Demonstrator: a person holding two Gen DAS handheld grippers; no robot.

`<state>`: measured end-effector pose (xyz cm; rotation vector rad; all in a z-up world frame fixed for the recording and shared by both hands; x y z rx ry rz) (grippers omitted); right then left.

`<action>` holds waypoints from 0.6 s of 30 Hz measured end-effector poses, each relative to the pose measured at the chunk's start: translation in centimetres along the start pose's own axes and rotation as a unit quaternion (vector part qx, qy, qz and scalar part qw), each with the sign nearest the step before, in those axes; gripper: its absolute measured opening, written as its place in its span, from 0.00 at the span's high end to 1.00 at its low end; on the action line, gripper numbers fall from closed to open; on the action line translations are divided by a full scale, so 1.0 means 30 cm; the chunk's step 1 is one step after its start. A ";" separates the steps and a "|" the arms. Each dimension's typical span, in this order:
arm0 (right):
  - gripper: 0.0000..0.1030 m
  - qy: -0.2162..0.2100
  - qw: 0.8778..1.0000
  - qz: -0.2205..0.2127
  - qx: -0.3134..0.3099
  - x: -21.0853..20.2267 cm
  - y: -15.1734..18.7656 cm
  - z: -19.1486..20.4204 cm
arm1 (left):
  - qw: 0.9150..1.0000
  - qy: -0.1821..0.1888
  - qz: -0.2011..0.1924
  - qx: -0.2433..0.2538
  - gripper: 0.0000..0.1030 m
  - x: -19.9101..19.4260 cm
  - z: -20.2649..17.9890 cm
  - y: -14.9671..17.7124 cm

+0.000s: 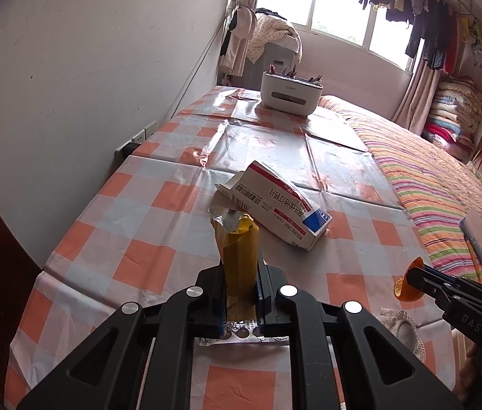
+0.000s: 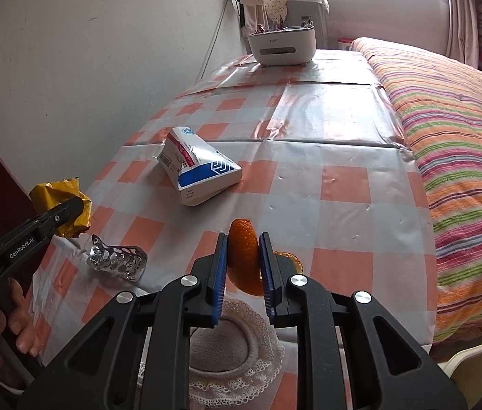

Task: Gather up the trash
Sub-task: 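Carry the yellow packet and orange peel over to the cream bin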

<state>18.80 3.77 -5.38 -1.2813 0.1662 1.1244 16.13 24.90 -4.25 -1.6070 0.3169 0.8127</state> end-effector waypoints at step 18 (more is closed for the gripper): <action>0.83 0.000 0.998 -0.044 0.034 -0.168 0.093 -0.058 | 0.999 0.035 -0.032 0.027 0.88 -0.154 -0.094 0.036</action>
Point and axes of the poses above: each gripper's, at about its wrist camera, not at the fingertips, and x roughly the way its jaws point, z to its left, y to its underside, the point moved 2 cm from there along x, roughly the way its jaws point, and after that the axes turned 11 degrees about -y, right-handed, at the moved point
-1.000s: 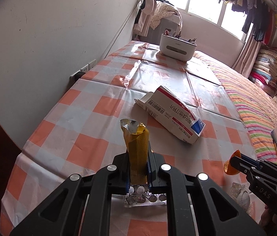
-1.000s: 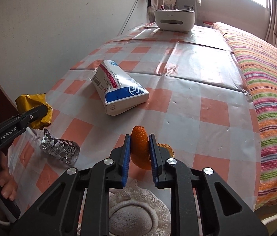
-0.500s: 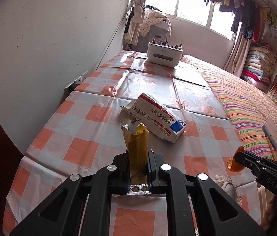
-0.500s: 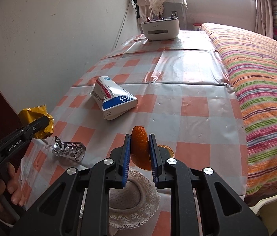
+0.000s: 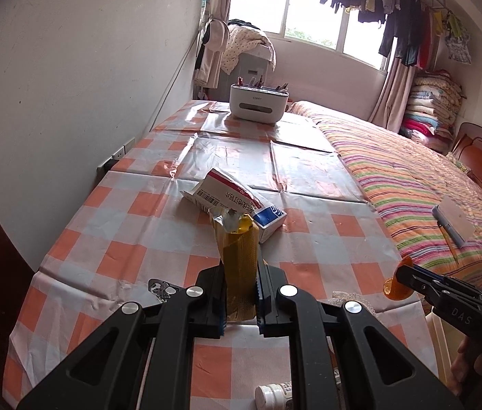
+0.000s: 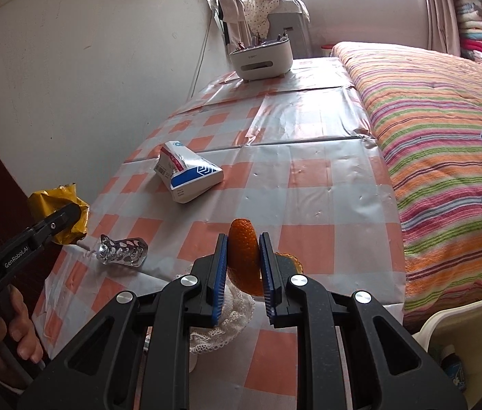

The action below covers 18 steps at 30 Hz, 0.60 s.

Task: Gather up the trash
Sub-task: 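Carry the yellow packet and orange peel over to the cream bin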

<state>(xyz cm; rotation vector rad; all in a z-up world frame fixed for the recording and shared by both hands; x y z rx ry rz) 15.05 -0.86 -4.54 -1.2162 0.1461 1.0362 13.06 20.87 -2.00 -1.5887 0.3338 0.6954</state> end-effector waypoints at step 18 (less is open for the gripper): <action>0.83 0.025 0.995 -0.075 0.056 -0.273 0.132 -0.137 | 0.996 0.068 -0.012 0.050 0.88 -0.154 -0.263 0.075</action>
Point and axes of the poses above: each gripper's, at about its wrist camera, not at the fingertips, and x roughly the way its jaws point, z to its left, y to its underside, the point moved 2 cm from there along x, roughly the way its jaws point, and after that the axes turned 11 degrees about -y, right-handed, at the moved point
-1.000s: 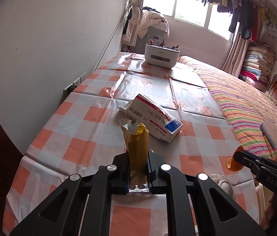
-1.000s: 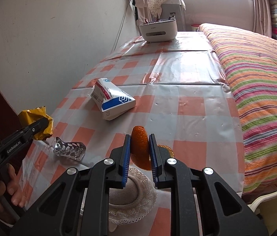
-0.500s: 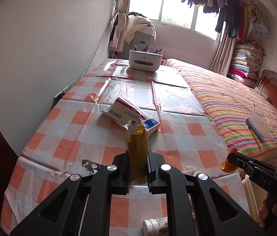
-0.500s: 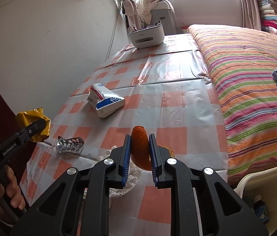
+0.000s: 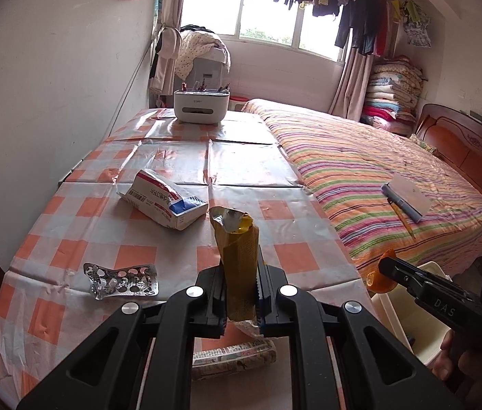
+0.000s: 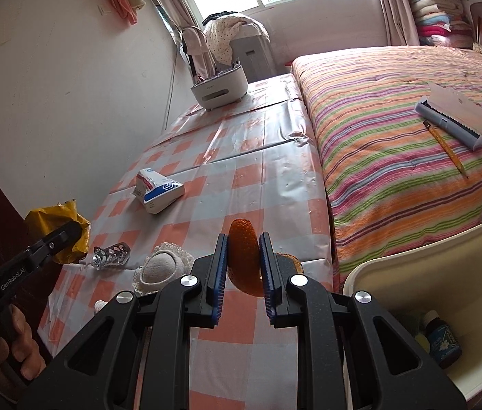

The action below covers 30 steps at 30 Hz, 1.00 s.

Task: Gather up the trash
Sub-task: 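Carry the yellow packet and orange peel over to the cream bin, then open the right tool to drop the orange peel into the bin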

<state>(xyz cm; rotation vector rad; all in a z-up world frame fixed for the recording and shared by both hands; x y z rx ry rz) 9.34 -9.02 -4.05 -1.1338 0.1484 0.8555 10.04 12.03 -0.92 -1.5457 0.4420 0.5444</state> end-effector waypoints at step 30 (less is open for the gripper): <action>0.80 0.102 0.984 -0.100 0.105 -0.315 0.090 -0.318 | 0.990 0.098 0.020 0.102 0.88 -0.074 -0.501 0.075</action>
Point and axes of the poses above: each gripper's, at about its wrist camera, not at the fingertips, and x roughly the way its jaws point, z to its left, y to its underside, the point moved 2 cm from there along x, roughly the way its jaws point, and after that the axes turned 11 degrees about -y, right-handed, at the moved point
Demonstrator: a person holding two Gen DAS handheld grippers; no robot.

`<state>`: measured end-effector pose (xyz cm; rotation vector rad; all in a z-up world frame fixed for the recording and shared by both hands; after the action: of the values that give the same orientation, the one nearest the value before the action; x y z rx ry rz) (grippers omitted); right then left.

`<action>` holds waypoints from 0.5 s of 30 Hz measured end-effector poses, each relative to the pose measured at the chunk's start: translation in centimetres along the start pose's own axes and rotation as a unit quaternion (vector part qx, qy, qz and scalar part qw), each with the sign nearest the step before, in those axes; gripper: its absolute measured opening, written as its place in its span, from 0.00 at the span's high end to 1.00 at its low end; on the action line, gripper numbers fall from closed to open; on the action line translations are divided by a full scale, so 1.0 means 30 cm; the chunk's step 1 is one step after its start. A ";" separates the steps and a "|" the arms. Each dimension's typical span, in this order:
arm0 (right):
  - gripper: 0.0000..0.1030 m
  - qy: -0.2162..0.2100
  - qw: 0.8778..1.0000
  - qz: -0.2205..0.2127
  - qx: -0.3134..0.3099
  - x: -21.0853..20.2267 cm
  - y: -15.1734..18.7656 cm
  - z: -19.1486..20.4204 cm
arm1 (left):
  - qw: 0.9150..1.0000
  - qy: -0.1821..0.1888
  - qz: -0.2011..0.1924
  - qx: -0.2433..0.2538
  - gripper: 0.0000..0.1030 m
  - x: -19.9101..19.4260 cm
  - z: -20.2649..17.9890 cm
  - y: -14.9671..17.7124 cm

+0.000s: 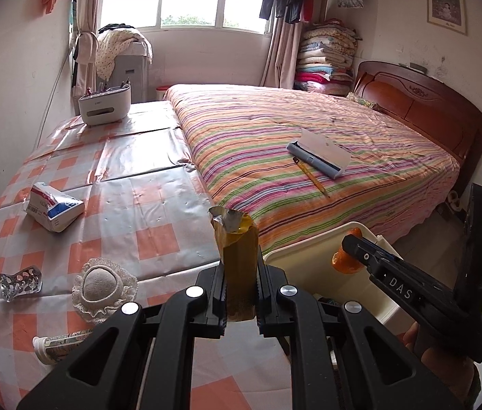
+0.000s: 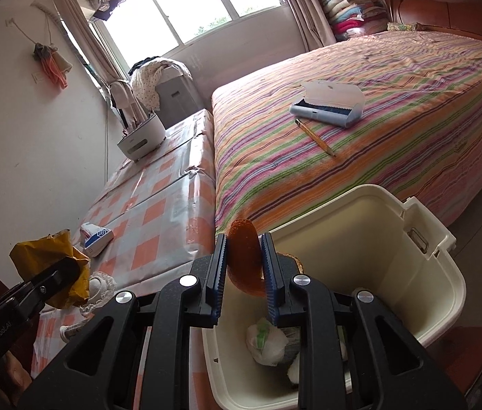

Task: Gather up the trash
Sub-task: 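Open the right tool to drop the orange peel into the bin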

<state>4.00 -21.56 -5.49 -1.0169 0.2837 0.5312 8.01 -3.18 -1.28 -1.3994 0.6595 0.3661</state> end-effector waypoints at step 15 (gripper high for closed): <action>0.36 0.010 0.992 -0.084 0.092 -0.136 -0.035 -0.157 | 0.999 0.017 0.011 0.040 0.88 0.034 -0.164 -0.006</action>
<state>1.22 -27.24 -5.22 -0.8586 0.2576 0.3367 7.86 -8.17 -1.93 -1.3259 0.7093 0.3305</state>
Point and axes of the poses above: each gripper's, at about its wrist camera, not at the fingertips, and x roughly the way its jaws point, z to its left, y to its underside, the point moved 2 cm from there along x, roughly the way its jaws point, and after that the axes turned 11 degrees about -y, right-handed, at the moved point
